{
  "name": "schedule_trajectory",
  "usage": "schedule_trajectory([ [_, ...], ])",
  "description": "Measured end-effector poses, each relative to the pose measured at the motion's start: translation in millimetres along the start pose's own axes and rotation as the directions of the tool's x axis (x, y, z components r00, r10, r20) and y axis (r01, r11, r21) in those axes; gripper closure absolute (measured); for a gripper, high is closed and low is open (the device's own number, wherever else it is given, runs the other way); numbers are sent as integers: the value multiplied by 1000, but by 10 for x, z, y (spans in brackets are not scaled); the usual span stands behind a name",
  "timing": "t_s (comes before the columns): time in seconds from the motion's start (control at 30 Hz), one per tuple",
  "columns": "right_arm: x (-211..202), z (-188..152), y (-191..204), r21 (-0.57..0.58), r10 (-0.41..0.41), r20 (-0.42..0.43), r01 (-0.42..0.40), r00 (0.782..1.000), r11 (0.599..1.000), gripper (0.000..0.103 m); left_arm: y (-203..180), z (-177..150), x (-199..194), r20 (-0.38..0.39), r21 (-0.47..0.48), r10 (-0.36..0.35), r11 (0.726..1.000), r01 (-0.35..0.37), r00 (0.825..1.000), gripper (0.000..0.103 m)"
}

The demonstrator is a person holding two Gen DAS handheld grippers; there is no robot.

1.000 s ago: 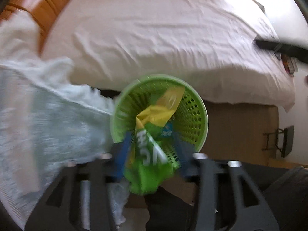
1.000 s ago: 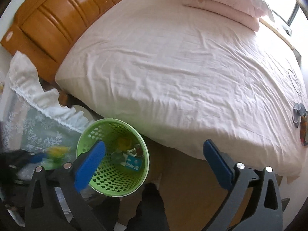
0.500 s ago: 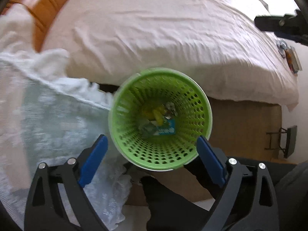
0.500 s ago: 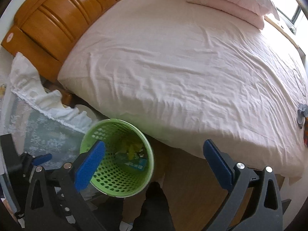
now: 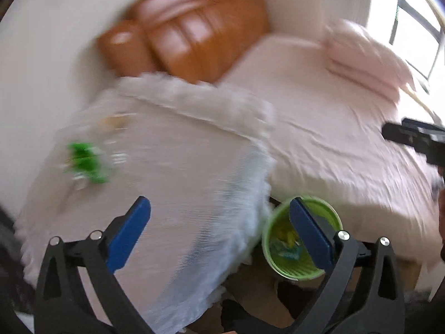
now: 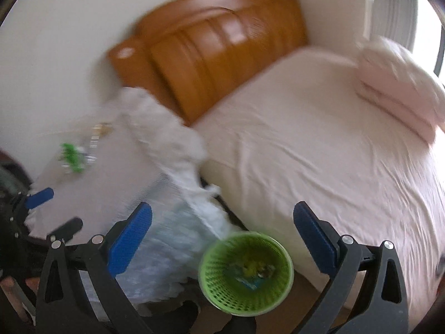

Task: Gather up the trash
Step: 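Move both tools back over the bed toward the remaining trash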

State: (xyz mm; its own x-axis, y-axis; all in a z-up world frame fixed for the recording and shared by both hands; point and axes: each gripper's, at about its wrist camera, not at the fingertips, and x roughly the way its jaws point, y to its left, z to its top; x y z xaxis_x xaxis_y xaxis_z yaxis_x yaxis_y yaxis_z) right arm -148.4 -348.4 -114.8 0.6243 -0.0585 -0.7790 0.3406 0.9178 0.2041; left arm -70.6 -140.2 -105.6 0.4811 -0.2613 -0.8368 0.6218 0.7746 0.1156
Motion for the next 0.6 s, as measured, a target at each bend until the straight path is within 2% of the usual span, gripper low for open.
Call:
schedule_trajectory([
  [0.17,1,212,645,-117,86,22,-83,996,990,2,636,-68,-331,35,-151,91,985,-84,995,7],
  [0.33,137,268,1119,-202,127,7,-123,992,972,2,1063,-238,-428,31,-194,204,961,-195,978,7],
  [0.5,352,289,1513,-246,171,-55,-179,984,953,2,1389,-427,-468,28,-269,241,937,-225,970,7],
  [0.6,572,359,1881,-295,189,-77,-204,979,934,2,1572,-499,-500,33,-310,249,923,-227,968,7],
])
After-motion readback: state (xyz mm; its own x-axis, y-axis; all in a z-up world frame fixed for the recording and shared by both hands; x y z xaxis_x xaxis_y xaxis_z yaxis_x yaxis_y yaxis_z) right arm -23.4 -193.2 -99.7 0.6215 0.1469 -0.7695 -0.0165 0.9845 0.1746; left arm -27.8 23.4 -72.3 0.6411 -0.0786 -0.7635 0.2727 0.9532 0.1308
